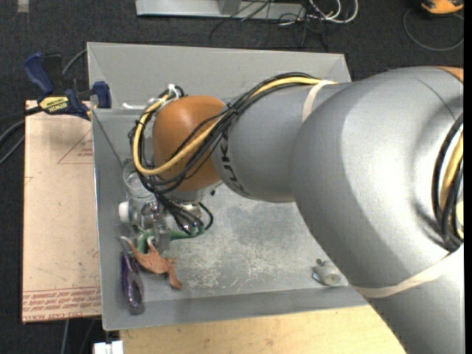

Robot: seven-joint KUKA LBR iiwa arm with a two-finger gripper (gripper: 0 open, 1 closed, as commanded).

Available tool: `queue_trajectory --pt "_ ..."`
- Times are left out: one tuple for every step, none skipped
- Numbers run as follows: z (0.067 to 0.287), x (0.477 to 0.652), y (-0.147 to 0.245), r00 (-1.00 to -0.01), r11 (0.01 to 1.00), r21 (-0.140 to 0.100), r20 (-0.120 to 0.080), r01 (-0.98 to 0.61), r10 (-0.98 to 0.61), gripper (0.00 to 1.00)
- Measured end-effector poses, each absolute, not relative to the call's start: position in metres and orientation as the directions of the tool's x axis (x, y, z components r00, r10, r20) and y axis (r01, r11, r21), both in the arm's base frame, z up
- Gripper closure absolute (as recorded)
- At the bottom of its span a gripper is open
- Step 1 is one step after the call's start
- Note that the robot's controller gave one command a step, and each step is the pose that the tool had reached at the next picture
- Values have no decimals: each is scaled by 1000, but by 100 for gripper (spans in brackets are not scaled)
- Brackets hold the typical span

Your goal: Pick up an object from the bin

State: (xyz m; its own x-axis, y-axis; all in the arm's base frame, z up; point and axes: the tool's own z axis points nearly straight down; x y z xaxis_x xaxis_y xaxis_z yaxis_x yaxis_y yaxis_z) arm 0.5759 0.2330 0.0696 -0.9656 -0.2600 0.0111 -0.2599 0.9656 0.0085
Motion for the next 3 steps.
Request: queue_trajectory --pt "152 575 231 -958 958 10 0 -288 -288 100" --pt "153 572 229 -954 954 10 9 -299 -299 100" --pt "255 592 239 -954 954 10 0 -299 -299 100"
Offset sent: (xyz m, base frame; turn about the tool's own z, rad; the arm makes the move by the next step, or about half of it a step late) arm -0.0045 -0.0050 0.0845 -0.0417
